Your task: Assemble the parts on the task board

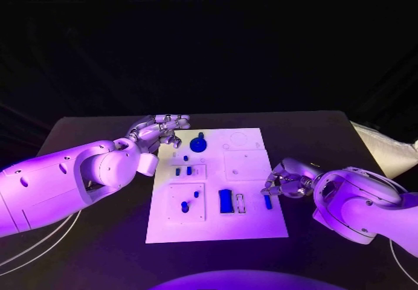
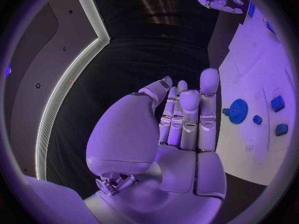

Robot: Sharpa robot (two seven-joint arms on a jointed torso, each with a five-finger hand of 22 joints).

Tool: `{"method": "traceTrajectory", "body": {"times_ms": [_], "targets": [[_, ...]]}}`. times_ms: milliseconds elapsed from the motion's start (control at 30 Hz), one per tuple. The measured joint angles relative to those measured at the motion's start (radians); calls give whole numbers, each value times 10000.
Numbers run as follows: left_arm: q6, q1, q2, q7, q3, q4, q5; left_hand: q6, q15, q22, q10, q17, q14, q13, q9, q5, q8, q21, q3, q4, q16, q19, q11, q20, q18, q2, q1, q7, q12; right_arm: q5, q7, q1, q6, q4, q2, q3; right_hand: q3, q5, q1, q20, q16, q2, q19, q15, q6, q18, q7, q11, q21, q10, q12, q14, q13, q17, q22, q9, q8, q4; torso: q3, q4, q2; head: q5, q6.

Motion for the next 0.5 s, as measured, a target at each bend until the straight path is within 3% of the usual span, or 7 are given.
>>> {"method": "traceTrajectory", "body": {"times_ms": [167,300,500], "targets": [[7,-19,-7,-1,-2,0,-1,0,0,0,0,0,0,0,0,0,0,0,0,0,0,0,0,0,0,0,0,0,0,-630,-151,-11,332,-175,-43,-23,-6,0,-24,0,-61,8,-1,-1,172,0,-24,-5,-26,-37,-68,1,-120,-1,-1,-16,-38,90,6,6,5,-22,14],[12,-32,-8,-3,-4,1,-2,0,0,0,0,1,0,-1,0,0,0,0,0,0,0,0,0,0,-1,0,0,0,0,-1030,-259,-48,630,-325,20,-36,-71,0,-222,61,-172,-32,-81,-2,240,1,-21,-57,-132,-81,-279,1,-2848,-1,-1,-17,-39,213,1,19,6,-37,17],[19,-47,-13,-4,-4,1,-3,0,0,0,0,1,0,-2,0,0,0,0,0,0,0,0,0,0,-1,0,0,0,0,-1393,-368,-178,1013,-500,212,-49,-167,0,-306,34,-172,-120,-107,-2,271,1,-53,-57,-132,-80,-280,1,-3048,-2,-2,-16,-78,309,-2,32,8,-43,18]]}}
